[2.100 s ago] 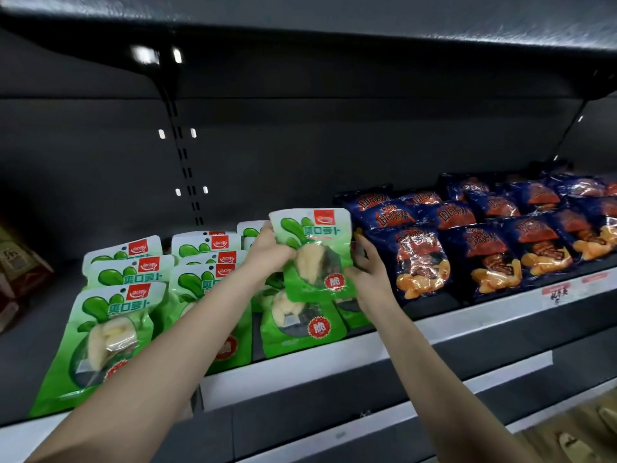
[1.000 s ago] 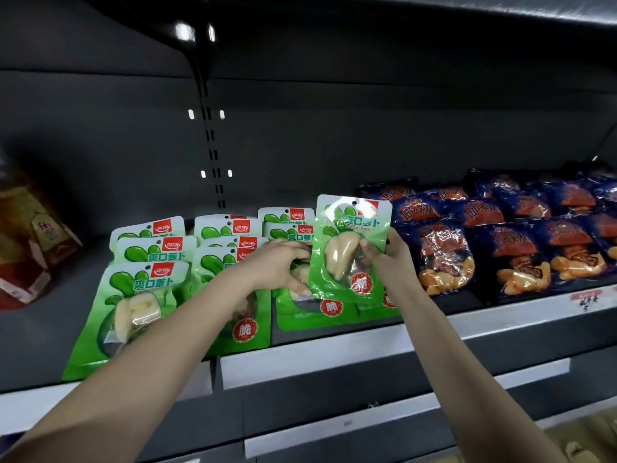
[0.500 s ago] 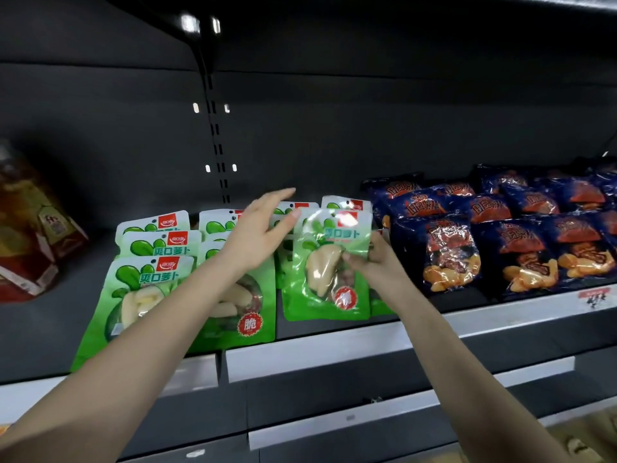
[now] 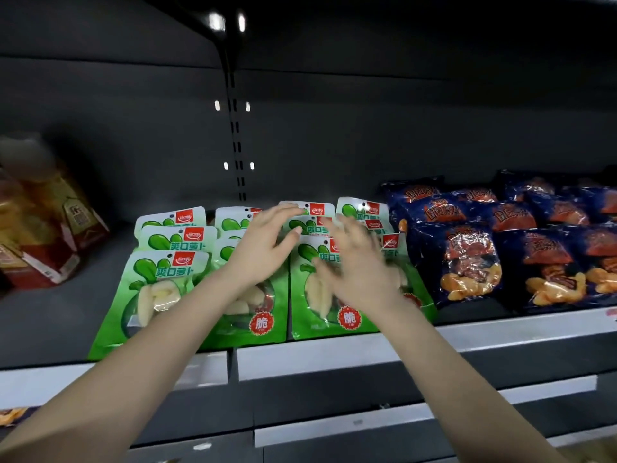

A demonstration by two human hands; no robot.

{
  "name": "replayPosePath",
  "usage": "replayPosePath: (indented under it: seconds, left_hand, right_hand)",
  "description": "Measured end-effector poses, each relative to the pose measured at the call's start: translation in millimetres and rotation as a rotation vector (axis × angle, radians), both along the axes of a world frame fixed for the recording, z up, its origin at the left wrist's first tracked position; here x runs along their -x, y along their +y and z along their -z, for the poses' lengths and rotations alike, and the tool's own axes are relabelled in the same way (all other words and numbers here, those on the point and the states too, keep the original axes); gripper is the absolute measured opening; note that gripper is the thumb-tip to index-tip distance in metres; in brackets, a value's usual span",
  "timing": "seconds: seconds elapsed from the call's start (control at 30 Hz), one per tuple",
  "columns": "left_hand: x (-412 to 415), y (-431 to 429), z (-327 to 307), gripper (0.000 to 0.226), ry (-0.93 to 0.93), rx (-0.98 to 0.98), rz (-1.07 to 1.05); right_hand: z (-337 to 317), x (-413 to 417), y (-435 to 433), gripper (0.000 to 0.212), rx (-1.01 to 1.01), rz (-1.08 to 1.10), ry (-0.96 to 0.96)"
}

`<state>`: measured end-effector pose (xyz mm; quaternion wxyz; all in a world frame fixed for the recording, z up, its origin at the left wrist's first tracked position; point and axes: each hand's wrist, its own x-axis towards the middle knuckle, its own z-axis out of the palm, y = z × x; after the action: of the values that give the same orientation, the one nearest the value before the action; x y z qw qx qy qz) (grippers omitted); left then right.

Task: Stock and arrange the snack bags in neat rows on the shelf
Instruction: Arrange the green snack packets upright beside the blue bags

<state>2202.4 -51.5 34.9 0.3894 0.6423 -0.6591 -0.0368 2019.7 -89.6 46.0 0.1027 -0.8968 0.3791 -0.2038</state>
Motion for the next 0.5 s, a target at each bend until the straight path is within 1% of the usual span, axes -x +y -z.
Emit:
replayPosePath:
  seconds: [0.03, 0.07, 0.13, 0.33, 0.5]
  left_hand:
    - [1, 0, 1, 0.055, -0.011, 0.007, 0.01]
    - [2, 0, 2, 0.055, -0.024, 0.004, 0.017]
    - [2, 1, 6, 0.05, -0.055, -0.016, 0.014]
    - [-2, 1, 21, 0.04, -0.079, -0.09, -0.027]
    - [-1, -7, 27, 0.036, -0.096, -0.075, -0.032]
  right_hand:
    - [8, -9, 4, 0.068, 0.001, -0.039, 0.144]
    - [16, -17, 7, 0.069, 0.0, -0.072, 0.241]
    - [31, -26, 10, 0.07, -0.012, -0.081, 0.326]
    - [44, -30, 6, 0.069, 0.038, -0.071, 0.384]
    - [48, -31, 4, 0.07, 0.027, -0.069, 0.373]
